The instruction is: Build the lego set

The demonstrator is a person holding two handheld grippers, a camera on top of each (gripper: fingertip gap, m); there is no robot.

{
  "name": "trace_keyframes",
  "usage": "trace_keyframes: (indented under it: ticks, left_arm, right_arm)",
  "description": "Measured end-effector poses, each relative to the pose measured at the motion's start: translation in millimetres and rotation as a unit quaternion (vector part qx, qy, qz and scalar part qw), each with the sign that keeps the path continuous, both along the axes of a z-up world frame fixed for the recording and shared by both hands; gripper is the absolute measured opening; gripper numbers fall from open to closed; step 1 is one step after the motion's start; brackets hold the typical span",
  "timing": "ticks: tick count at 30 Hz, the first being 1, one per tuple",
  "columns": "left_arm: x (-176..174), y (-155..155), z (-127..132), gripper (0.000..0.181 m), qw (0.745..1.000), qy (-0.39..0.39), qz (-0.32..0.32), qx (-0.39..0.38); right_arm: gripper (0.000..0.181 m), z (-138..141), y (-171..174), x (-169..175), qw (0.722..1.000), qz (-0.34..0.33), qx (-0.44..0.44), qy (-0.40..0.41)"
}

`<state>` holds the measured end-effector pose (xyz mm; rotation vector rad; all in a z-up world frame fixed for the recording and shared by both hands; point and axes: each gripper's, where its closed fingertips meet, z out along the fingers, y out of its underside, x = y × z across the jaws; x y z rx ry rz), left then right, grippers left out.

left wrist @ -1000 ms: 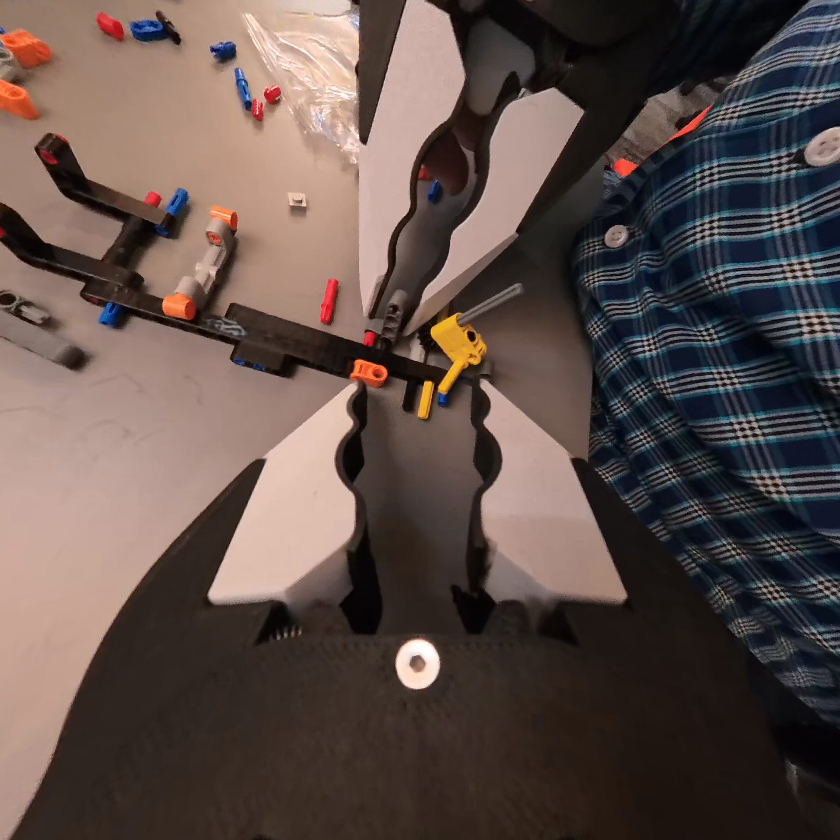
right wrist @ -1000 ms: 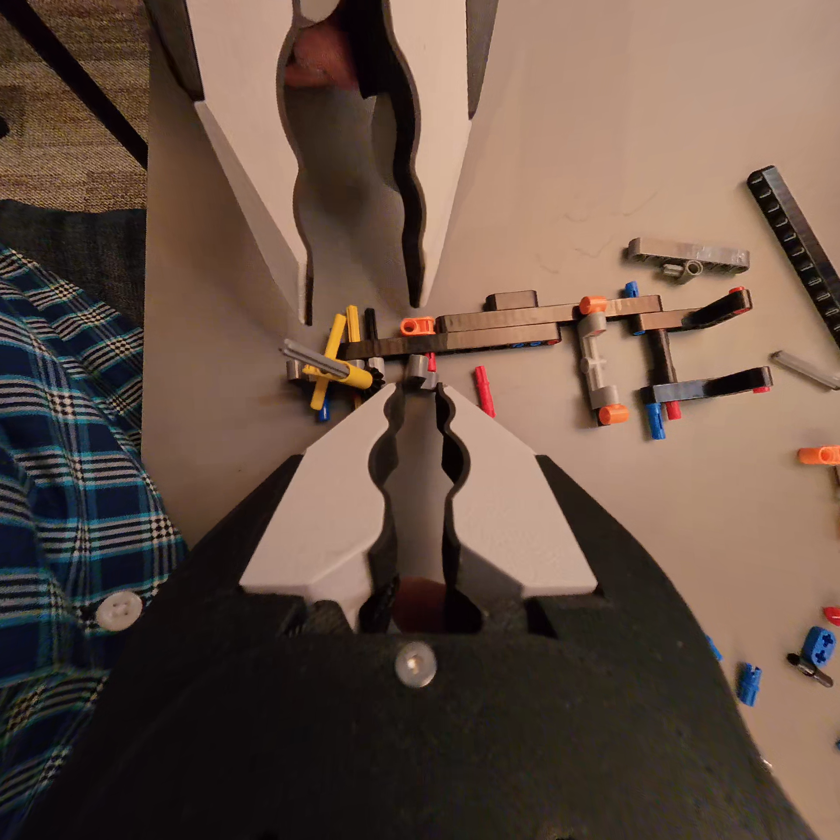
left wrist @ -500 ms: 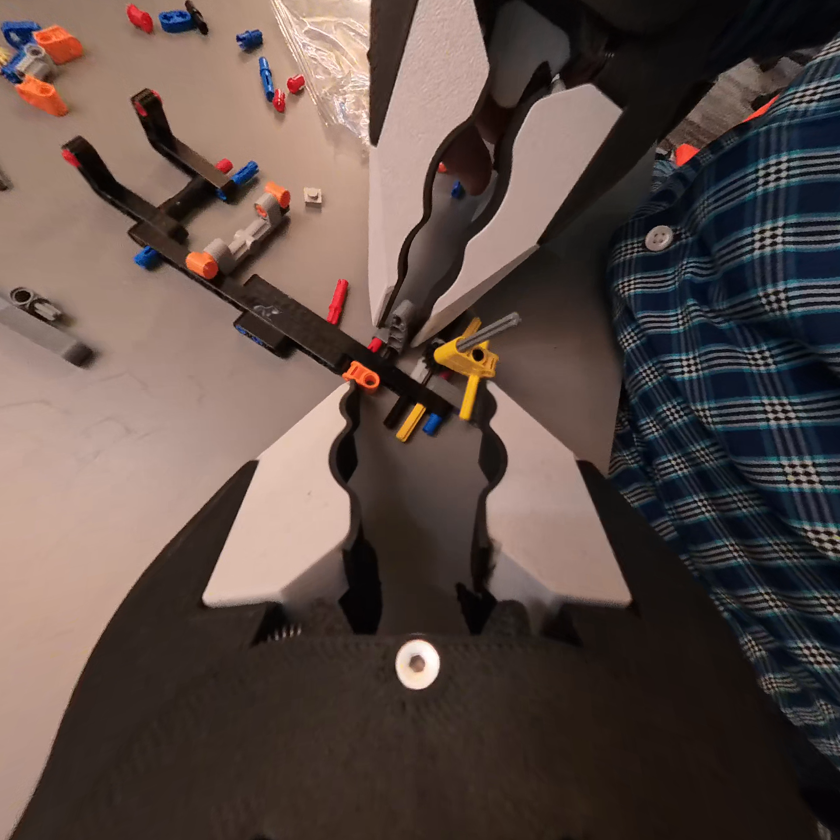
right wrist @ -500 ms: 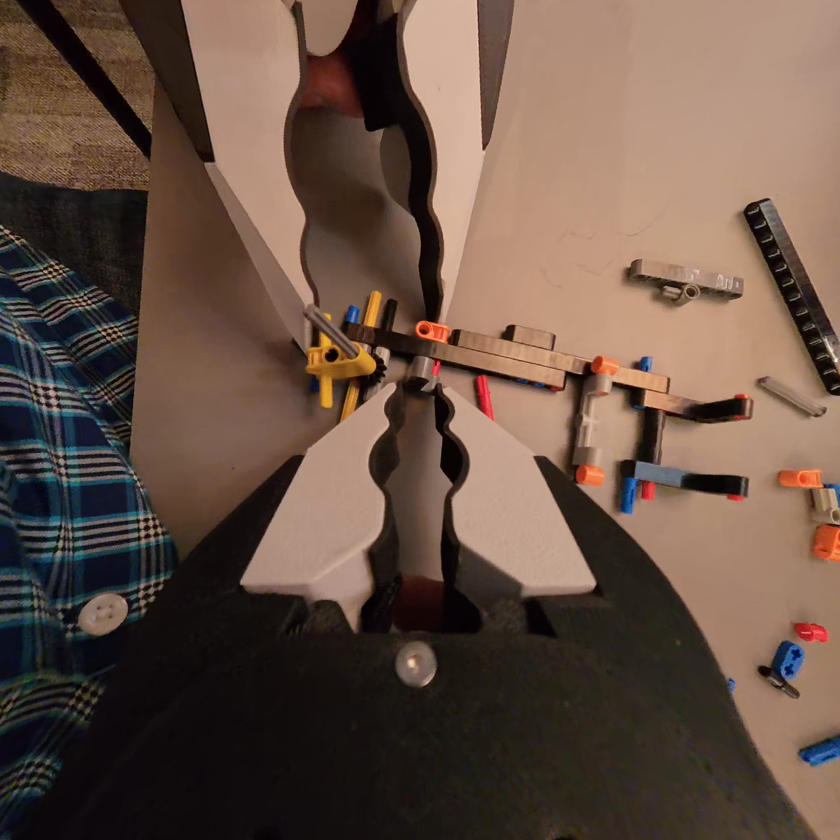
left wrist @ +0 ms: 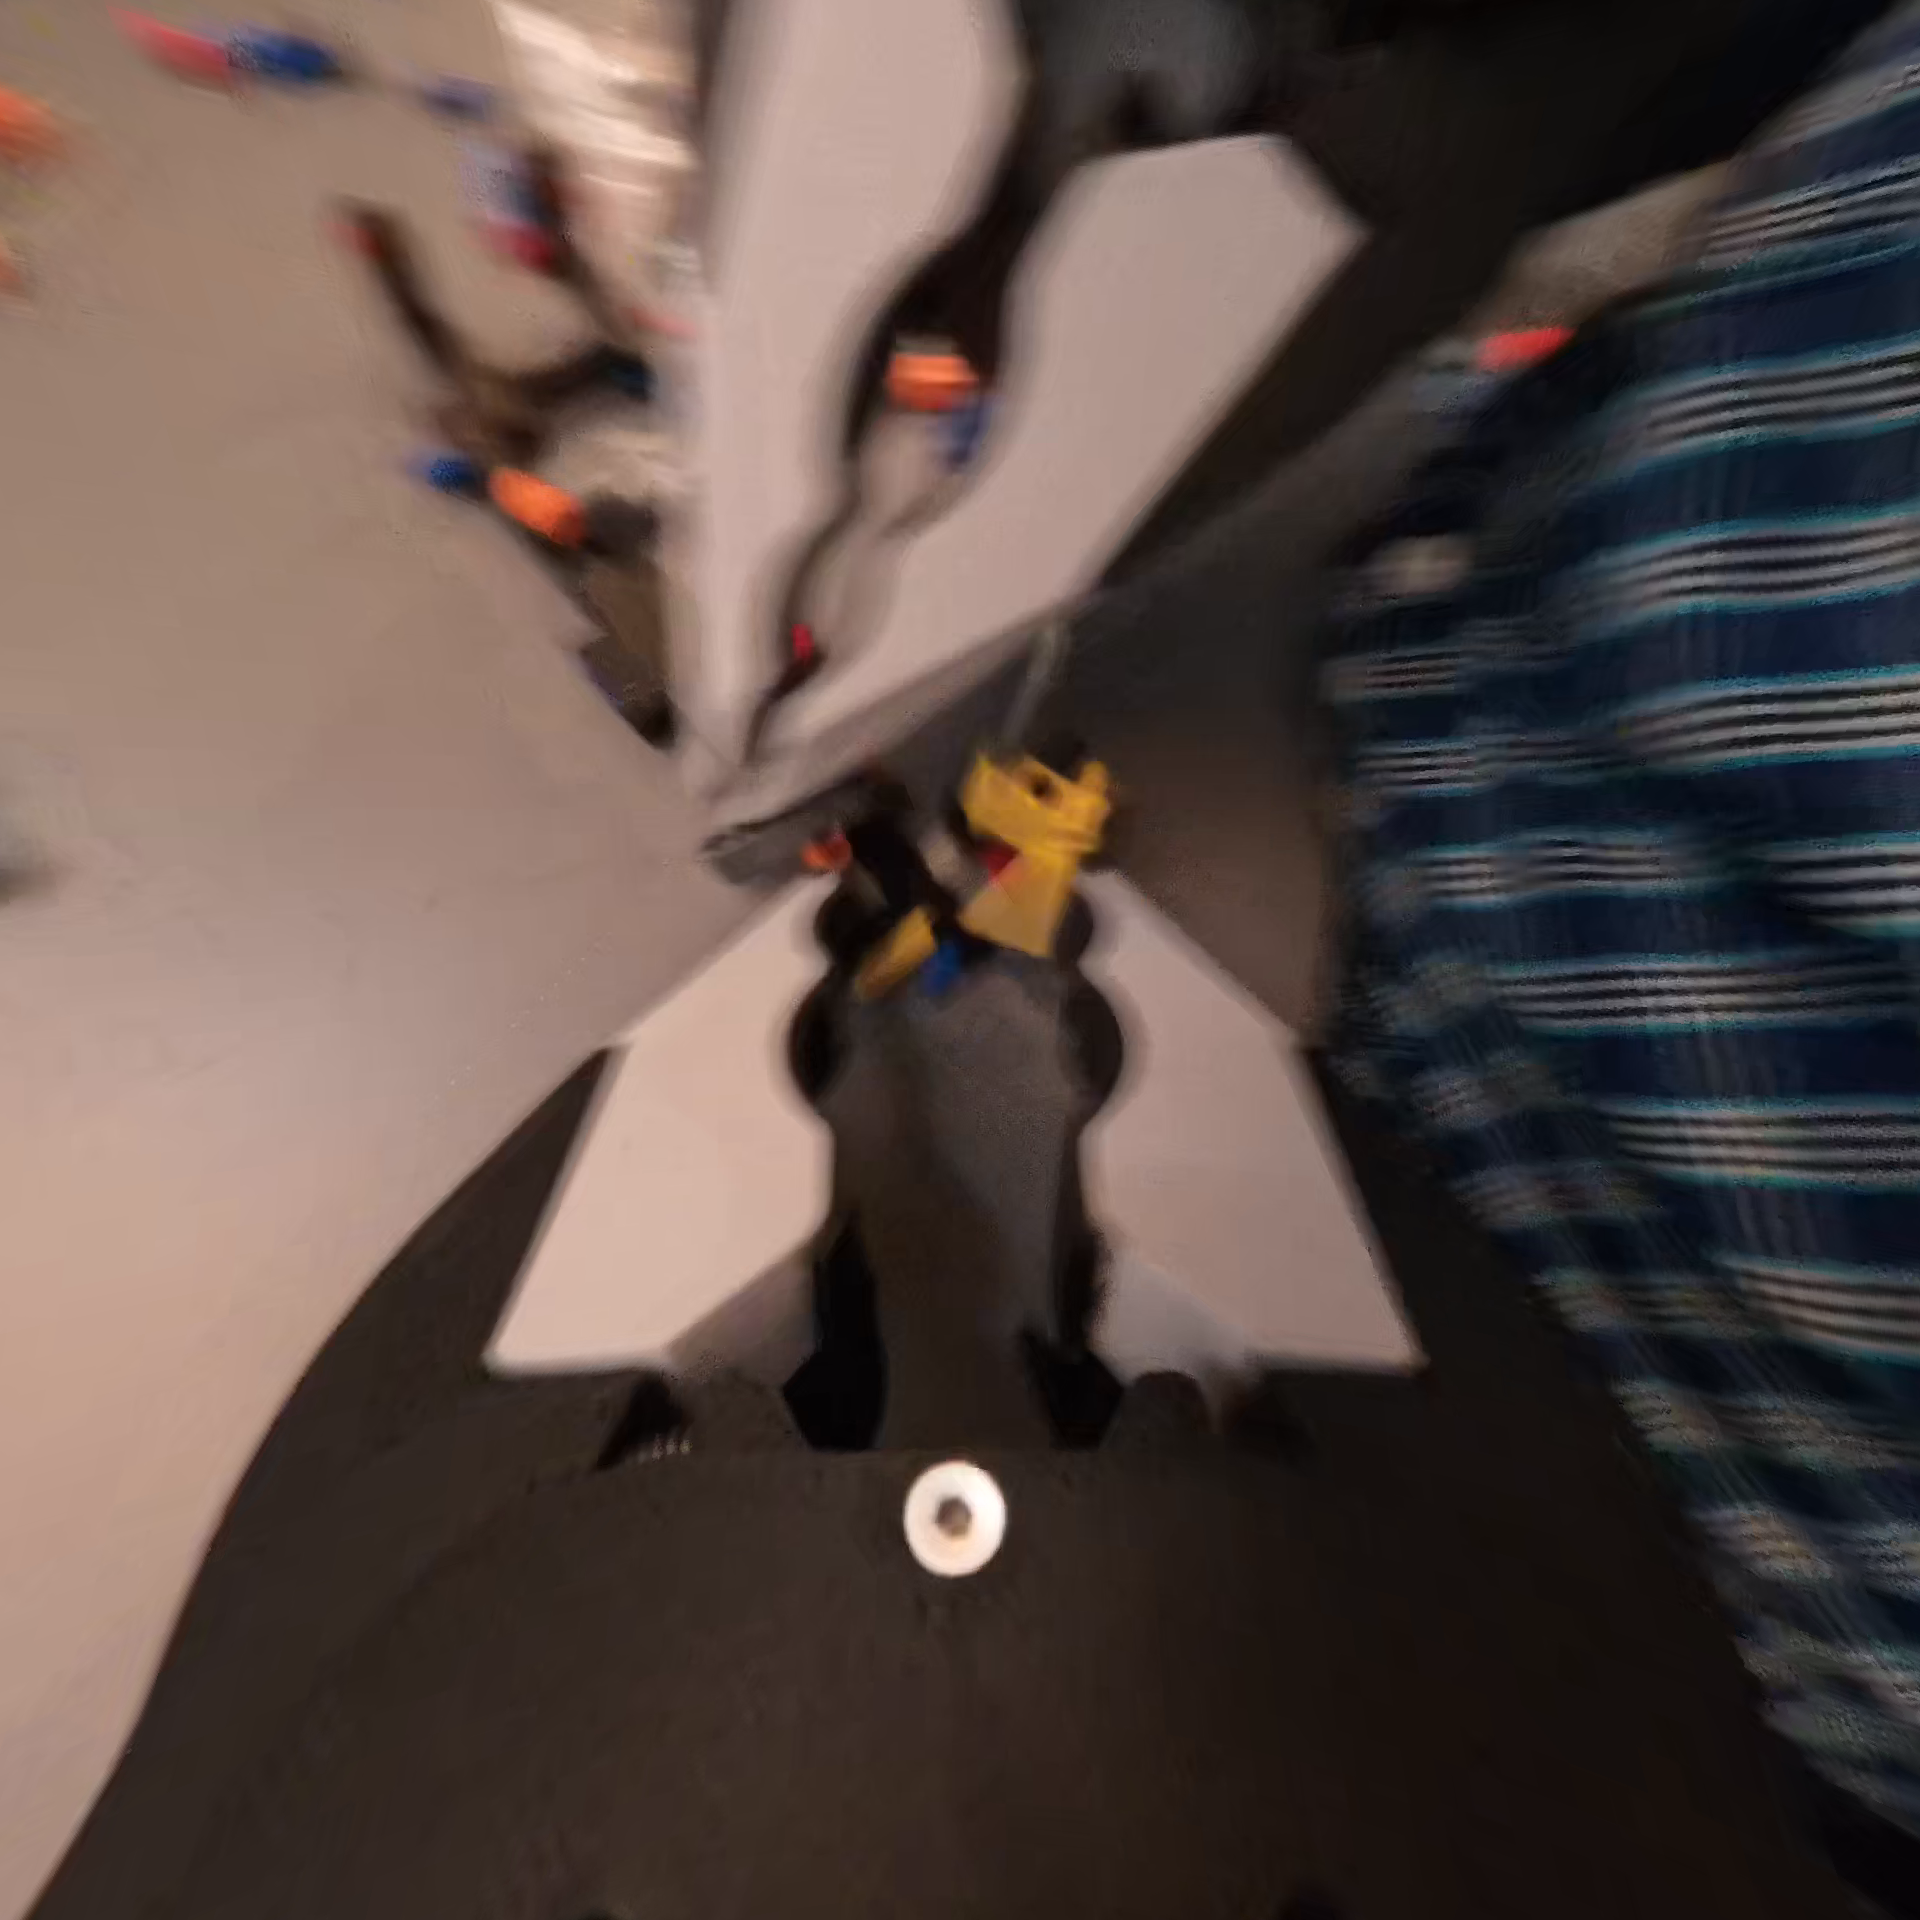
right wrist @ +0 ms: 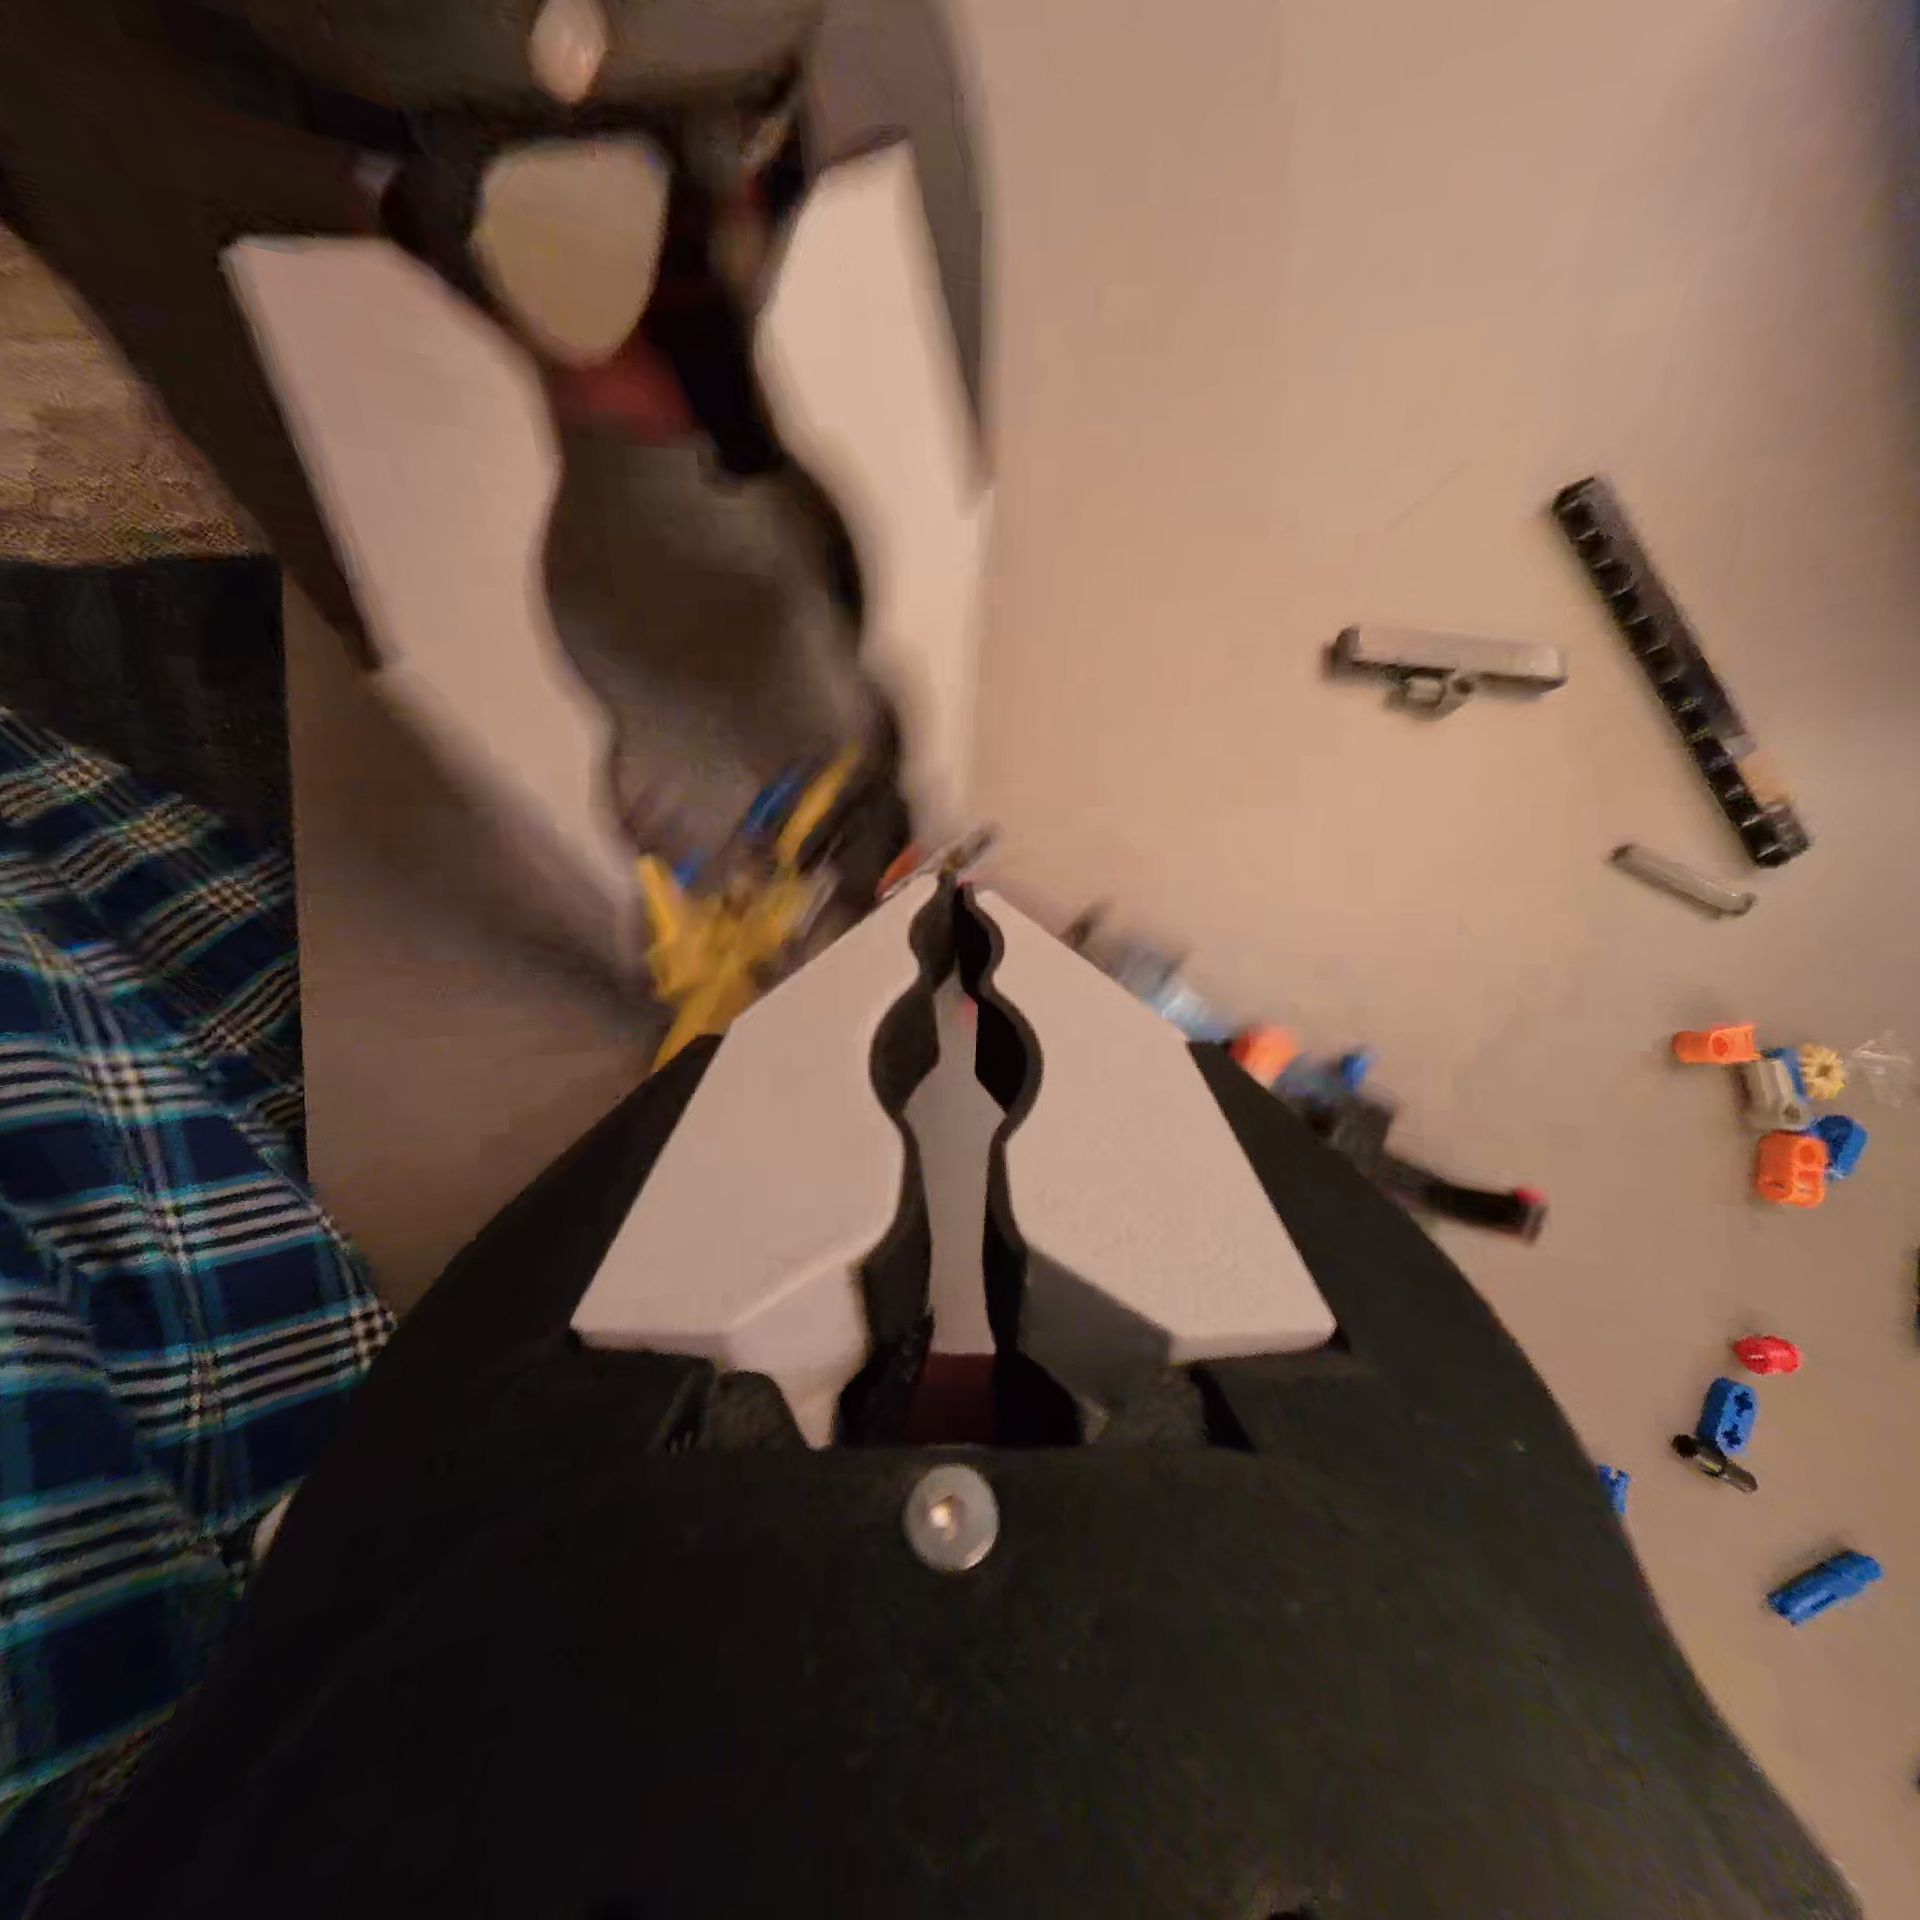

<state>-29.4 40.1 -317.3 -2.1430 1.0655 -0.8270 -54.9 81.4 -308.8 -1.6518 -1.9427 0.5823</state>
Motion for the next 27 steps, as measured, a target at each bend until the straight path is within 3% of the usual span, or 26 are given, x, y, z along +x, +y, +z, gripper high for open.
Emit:
trace_keyframes:
  ticks: [1, 2, 3, 5, 8, 14, 19, 27]
  left_arm:
    - [14.7, -16.8, -2.7, 0.036, 0.998, -0.013, -0.04, -0.047]
    - [22.0, -21.5, -3.0, 0.023, 0.997, -0.012, -0.058, -0.045]
    - [17.7, -12.6, -2.8, 0.011, 0.999, -0.008, -0.032, -0.034]
    - [8.9, -1.4, -1.5, 0.018, 0.999, -0.019, 0.008, -0.042]
    - [9.2, 0.0, -2.4, 0.018, 1.0, -0.005, 0.01, -0.025]
    - [-4.8, 14.8, 2.1, 0.045, 0.998, -0.023, 0.046, -0.026]
    - [-5.5, 15.2, 9.4, 0.044, 0.996, -0.056, 0.057, -0.037]
    - [7.9, 12.3, 17.1, 0.045, 0.998, -0.049, 0.035, -0.018]
  right_arm:
    - [0.0, -1.5, -0.4, -2.0, 1.0, 0.006, 0.005, -0.01]
    - [0.0, -6.7, -1.2, -2.6, 1.0, 0.015, 0.015, -0.021]
    - [0.0, -14.2, -2.6, 0.3, 0.999, 0.017, 0.012, -0.032]
    - [0.0, -14.1, -4.2, 4.6, 1.0, 0.007, -0.013, -0.012]
    - [0.0, -7.5, 7.5, 16.3, 0.999, -0.029, -0.039, 0.011]
    - [0.0, 4.6, 18.1, 39.4, 0.995, -0.049, -0.085, 0.029]
    - [0.01, 6.2, 6.9, 58.0, 0.993, -0.044, -0.11, 0.009]
    - [0.016, -10.8, 2.5, 61.3, 0.999, -0.023, -0.026, -0.021]
